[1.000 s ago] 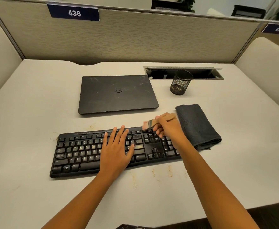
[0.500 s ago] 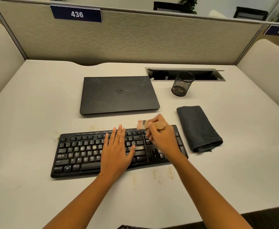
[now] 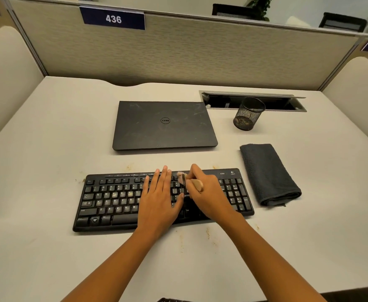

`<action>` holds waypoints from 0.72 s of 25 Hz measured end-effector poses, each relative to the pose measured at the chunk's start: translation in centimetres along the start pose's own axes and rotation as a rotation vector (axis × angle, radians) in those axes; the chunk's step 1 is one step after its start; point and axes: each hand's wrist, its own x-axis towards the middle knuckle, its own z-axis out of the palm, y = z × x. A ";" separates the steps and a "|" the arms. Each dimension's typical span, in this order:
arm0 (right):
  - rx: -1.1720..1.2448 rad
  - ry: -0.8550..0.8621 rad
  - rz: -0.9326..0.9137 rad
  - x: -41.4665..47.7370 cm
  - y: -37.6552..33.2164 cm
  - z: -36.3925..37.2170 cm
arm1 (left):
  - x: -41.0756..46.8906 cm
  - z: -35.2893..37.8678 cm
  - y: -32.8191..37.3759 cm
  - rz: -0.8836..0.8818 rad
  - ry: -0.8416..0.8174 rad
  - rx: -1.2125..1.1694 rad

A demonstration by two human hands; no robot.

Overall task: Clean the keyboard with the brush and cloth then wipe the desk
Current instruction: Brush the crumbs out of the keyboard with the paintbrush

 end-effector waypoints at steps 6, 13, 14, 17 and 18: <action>-0.134 0.028 -0.039 -0.1 -0.4 1.2 | 0.0 0.2 -0.1 0.000 0.011 0.004; 0.029 0.183 0.025 -1.1 -0.9 2.3 | 0.1 0.0 0.0 0.005 -0.006 0.000; 0.036 0.182 0.040 -1.2 -0.9 2.2 | 0.1 0.0 0.0 0.006 -0.006 0.001; -0.064 0.282 0.113 -0.5 -0.1 1.3 | 0.0 -0.2 0.1 0.008 0.006 -0.006; -0.112 0.338 0.128 -0.3 0.0 0.9 | 0.0 -0.2 0.1 0.006 0.012 -0.009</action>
